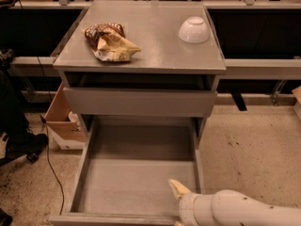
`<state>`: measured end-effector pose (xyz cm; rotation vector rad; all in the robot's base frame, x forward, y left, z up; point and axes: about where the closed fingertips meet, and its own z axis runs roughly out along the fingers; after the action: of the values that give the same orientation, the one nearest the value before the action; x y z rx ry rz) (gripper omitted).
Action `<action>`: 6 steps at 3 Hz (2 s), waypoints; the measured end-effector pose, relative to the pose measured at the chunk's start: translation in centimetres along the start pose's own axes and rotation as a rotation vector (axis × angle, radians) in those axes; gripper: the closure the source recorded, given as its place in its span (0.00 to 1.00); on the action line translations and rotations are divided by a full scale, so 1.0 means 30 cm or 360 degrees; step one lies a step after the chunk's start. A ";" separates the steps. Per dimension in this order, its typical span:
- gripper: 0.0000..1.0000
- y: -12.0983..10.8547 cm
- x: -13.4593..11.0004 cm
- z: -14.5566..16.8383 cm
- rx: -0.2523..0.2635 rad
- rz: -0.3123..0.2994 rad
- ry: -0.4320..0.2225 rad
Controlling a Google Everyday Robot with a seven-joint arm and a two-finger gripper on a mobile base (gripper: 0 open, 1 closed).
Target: Close middle drawer
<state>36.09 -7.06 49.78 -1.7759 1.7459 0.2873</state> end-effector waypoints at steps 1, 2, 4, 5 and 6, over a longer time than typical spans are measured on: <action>0.00 -0.027 0.002 0.128 0.0038 0.0020 -0.0056; 0.14 -0.075 -0.011 0.235 0.0075 0.0040 -0.0099; 0.61 -0.122 -0.043 0.276 0.0119 0.0038 -0.0138; 0.83 -0.208 -0.108 0.290 0.0184 -0.0011 -0.0190; 0.78 -0.264 -0.141 0.287 0.0227 -0.0030 -0.0214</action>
Offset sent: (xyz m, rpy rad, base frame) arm 0.0731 0.0696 -0.0703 0.1129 -0.0515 -0.0493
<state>45.56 0.72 47.62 -1.6321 1.6135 0.2614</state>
